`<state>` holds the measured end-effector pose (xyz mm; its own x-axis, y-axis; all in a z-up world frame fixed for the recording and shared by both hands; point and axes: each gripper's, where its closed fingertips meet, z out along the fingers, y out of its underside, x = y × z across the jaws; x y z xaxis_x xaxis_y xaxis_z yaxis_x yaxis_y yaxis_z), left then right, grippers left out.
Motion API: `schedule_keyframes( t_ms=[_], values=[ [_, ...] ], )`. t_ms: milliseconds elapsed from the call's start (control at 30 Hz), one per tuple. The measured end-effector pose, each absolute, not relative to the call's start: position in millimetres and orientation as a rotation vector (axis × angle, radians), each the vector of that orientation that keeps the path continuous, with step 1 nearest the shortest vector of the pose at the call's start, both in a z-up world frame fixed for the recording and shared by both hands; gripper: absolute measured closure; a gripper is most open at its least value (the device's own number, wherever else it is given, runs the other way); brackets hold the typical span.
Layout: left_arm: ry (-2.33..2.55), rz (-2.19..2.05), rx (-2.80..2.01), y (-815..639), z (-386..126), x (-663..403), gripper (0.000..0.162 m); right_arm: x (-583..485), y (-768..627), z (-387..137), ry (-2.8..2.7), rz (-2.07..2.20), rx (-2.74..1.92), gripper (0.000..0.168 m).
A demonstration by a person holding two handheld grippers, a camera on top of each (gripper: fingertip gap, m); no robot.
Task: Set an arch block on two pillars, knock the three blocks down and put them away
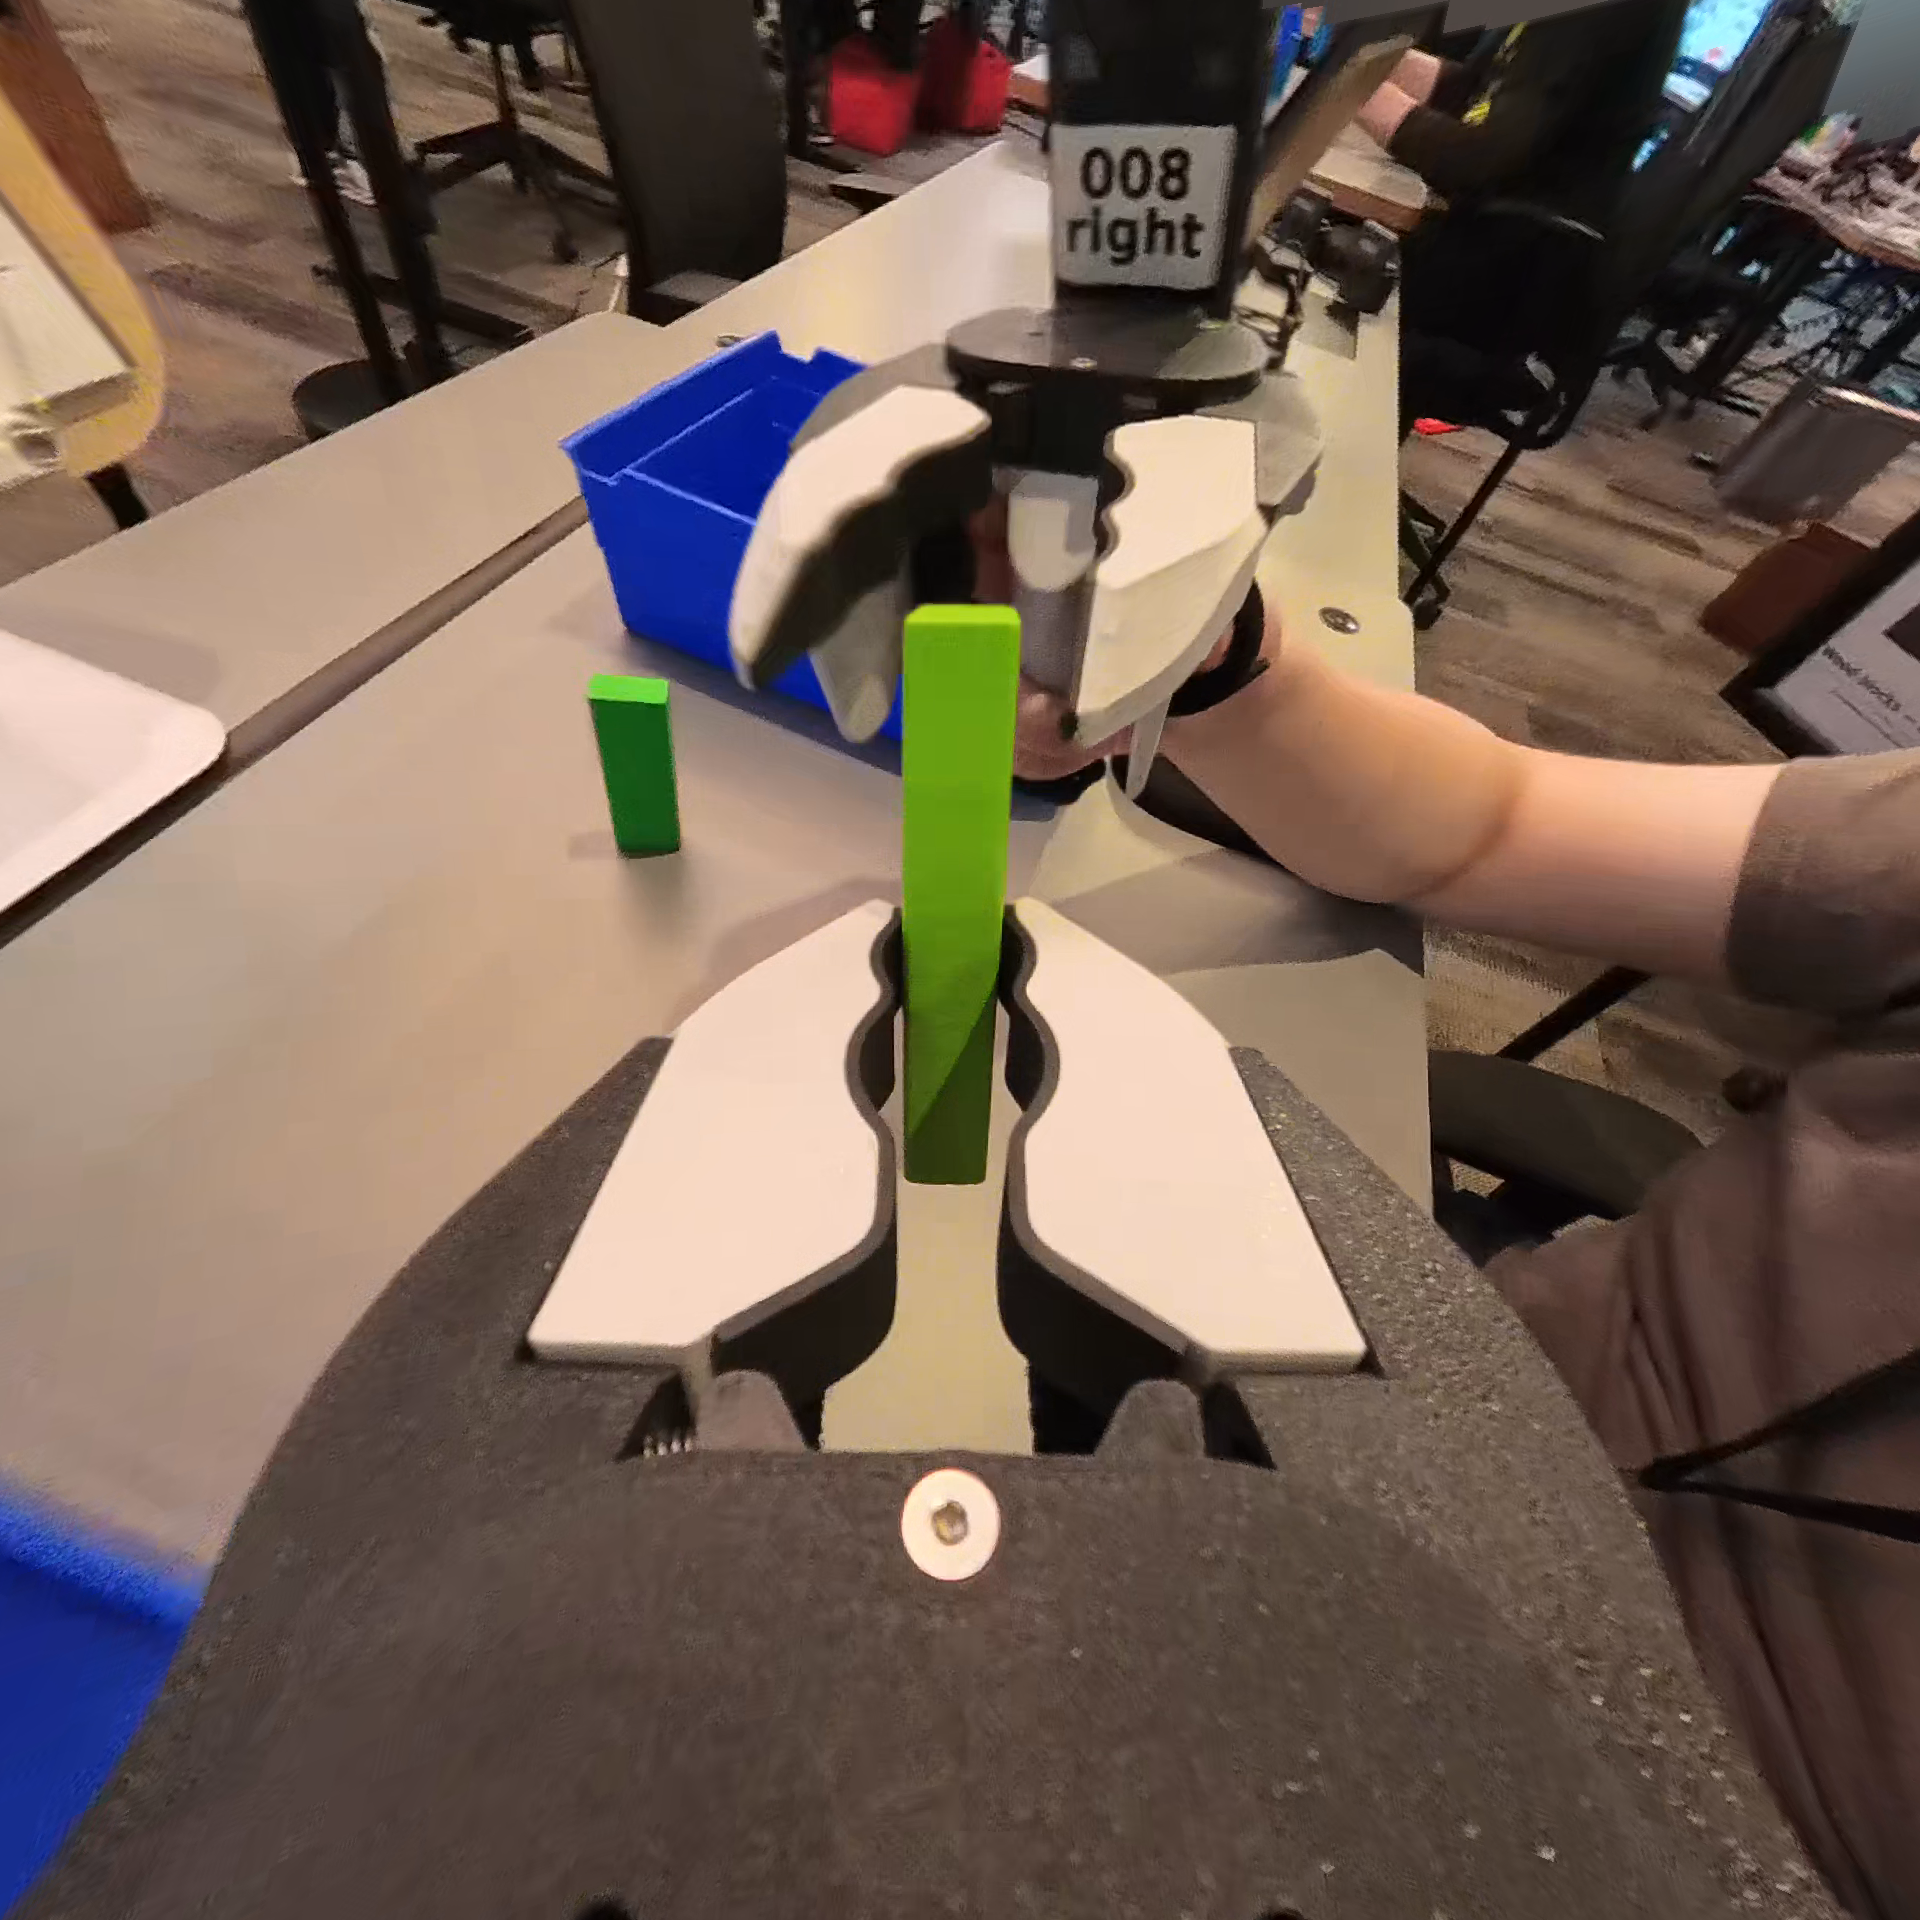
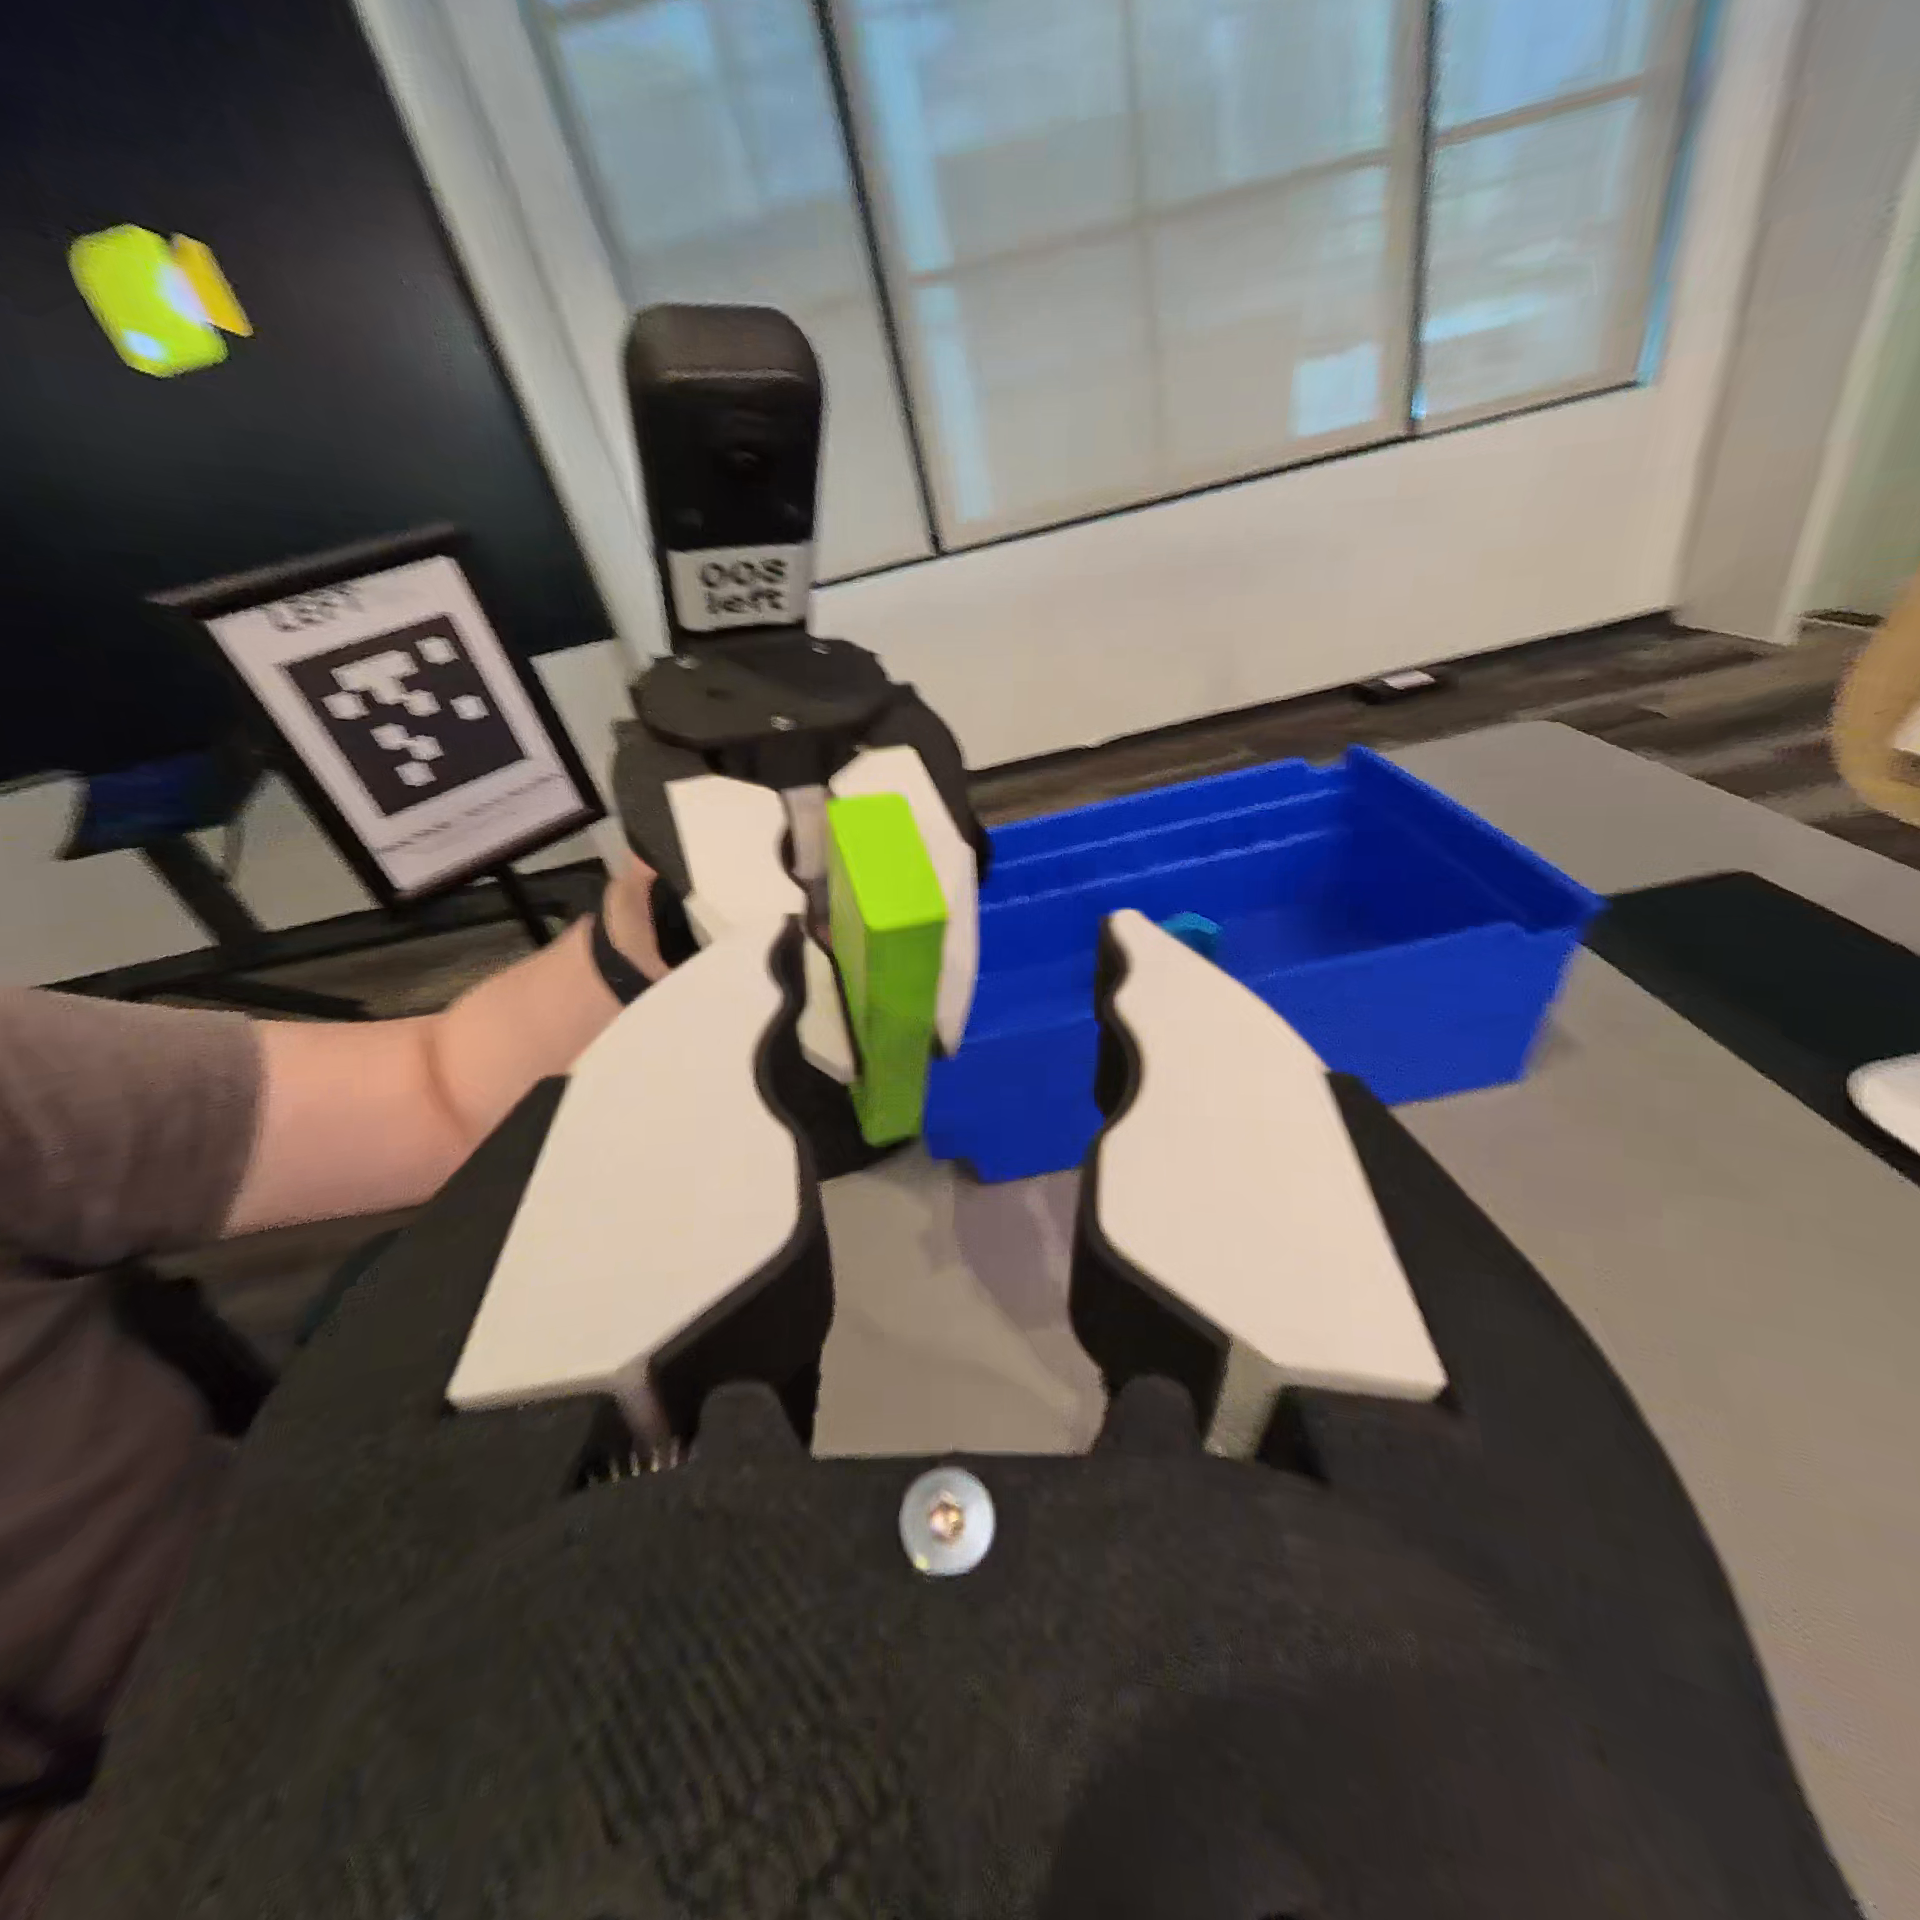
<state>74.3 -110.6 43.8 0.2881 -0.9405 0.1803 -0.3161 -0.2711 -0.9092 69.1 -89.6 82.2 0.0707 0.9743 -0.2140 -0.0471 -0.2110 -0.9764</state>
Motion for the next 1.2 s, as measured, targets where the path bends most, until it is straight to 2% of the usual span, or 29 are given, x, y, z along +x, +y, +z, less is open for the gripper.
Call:
schedule_keyframes(
  t_ms=[100,133,167,233,333,500,600,1200],
  values=[
    [1.209,-1.010,-1.737,-114.8,38.1,87.7,0.146,69.0,-108.0,77.2,-1.138,1.446,-1.350,0.146],
    [1.205,-0.991,-1.751,-111.8,35.8,87.9,0.144,70.0,-108.1,74.3,-1.166,1.420,-1.354,0.151],
    [1.177,-0.935,-1.765,-103.9,34.8,84.3,0.141,71.6,-103.7,71.5,-1.172,1.357,-1.370,0.152],
    [1.109,-0.815,-1.761,-86.7,38.1,68.6,0.124,78.9,-86.3,70.8,-1.127,1.188,-1.404,0.152],
    [0.971,-0.665,-1.760,-61.1,41.8,32.0,0.111,99.4,-39.7,68.4,-0.870,0.917,-1.525,0.152],
    [0.871,-0.576,-1.851,-48.4,23.8,-8.6,0.112,124.5,31.5,-18.2,-0.604,0.418,-1.858,0.152],
    [0.877,-0.506,-1.888,-50.5,13.2,-22.6,0.112,136.1,48.3,-50.6,-0.572,0.251,-1.948,0.152],
    [0.901,-0.383,-1.973,-58.1,-2.9,-52.8,0.112,153.9,49.2,-86.2,-0.443,0.331,-2.034,0.151]
  ],
)
